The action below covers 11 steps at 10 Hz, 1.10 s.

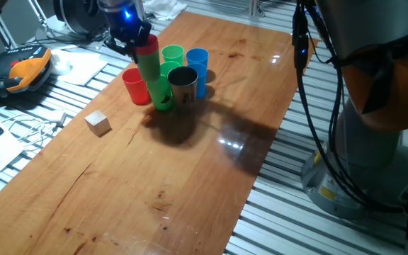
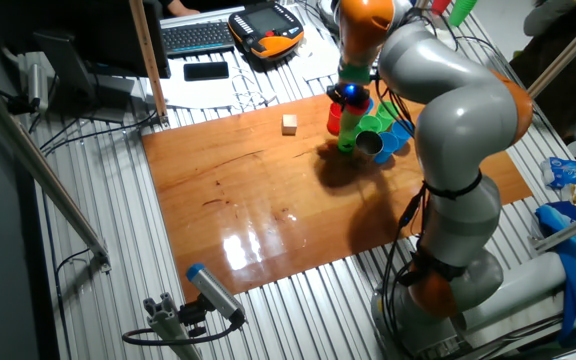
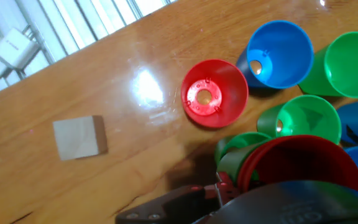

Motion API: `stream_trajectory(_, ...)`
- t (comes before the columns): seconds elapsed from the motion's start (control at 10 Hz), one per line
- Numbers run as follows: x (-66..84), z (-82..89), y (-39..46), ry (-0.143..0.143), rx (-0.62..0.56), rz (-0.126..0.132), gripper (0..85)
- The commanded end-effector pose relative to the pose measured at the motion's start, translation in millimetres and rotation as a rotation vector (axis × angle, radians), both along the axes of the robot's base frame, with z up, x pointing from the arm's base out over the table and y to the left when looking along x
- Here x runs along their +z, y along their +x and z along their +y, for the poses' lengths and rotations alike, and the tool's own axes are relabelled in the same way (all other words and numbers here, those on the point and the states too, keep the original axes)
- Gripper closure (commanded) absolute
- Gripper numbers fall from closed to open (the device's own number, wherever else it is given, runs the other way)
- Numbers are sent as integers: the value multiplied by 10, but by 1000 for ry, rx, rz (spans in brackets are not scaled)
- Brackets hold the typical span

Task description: Stack the cups

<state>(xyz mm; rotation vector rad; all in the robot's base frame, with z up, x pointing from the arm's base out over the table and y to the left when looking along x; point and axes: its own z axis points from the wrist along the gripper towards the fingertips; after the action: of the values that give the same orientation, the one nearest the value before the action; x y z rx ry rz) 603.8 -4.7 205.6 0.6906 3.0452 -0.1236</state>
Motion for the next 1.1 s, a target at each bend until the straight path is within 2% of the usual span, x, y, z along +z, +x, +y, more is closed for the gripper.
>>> stream_trajectory(0.0,-91,-25,-18,-4,11,-9,850)
stream_trajectory(0.2,-243,-62,-83,-27,33,-23,850)
stream_trajectory(0.4,-301,-70,-93,-16,31,-25,850)
stream_trajectory(0.8,-437,-88,-39,1,7,-47,850)
stream_trajectory(1.0,-466,-75,-34,-6,-21,-56,510)
